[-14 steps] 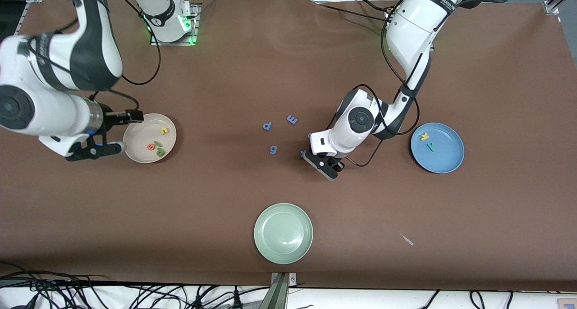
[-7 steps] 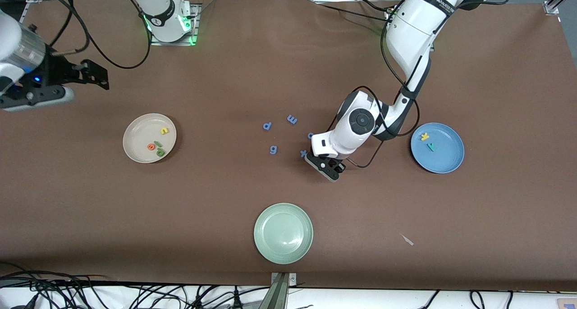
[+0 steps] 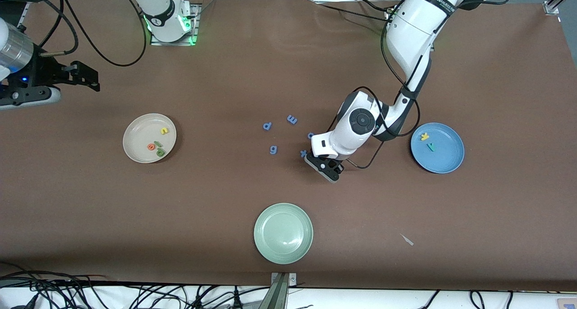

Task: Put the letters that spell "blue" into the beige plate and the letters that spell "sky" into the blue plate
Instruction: 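Close the left gripper on the yellow z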

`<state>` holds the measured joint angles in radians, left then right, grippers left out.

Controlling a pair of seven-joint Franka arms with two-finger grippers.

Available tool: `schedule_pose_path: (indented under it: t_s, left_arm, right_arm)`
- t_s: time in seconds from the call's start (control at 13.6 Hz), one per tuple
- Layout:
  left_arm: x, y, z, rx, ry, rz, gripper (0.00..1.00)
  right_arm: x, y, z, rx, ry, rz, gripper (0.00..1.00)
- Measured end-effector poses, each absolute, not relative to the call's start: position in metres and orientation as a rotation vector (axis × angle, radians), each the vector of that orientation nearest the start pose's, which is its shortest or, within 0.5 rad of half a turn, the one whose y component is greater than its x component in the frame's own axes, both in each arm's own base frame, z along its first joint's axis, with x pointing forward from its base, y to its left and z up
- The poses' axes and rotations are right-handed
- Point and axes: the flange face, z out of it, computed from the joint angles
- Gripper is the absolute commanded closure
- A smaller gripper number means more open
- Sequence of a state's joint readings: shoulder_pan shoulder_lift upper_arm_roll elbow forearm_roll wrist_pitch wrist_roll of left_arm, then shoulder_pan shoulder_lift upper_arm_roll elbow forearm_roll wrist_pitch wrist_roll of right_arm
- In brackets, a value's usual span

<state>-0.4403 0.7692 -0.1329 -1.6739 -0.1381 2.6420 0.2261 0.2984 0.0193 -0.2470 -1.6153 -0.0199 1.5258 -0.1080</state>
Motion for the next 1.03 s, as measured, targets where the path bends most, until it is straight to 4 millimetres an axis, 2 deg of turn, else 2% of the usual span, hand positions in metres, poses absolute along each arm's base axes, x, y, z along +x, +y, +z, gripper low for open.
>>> schedule_pose_path:
  t_s: [0.15, 0.22, 0.29, 0.37, 0.44, 0.81, 1.03]
  left_arm:
    - [0.595, -0.364, 0.177, -3.158, 1.04, -0.284, 0.9]
    - [0.596, -0.362, 0.177, -3.156, 1.036, -0.286, 0.87]
    - [0.597, -0.361, 0.177, -3.156, 1.034, -0.287, 0.73]
    - [0.597, -0.361, 0.177, -3.155, 1.032, -0.288, 0.45]
    - [0.598, -0.36, 0.177, -3.155, 1.03, -0.288, 0.39]
    - [0.598, -0.361, 0.178, -3.165, 1.011, -0.29, 0.37]
    - [0.594, -0.372, 0.181, -3.184, 1.01, -0.296, 0.38]
  right_arm:
    - [0.552, 0.022, 0.59, -3.149, -0.236, 0.172, 0.0]
    - [0.553, 0.02, 0.589, -3.149, -0.23, 0.173, 0.0]
    - [0.553, 0.019, 0.589, -3.15, -0.227, 0.174, 0.0]
    - [0.553, 0.019, 0.588, -3.15, -0.228, 0.176, 0.0]
    - [0.553, 0.02, 0.588, -3.15, -0.23, 0.177, 0.0]
    - [0.553, 0.02, 0.588, -3.15, -0.231, 0.177, 0.0]
    - [0.553, 0.02, 0.588, -3.15, -0.228, 0.178, 0.0]
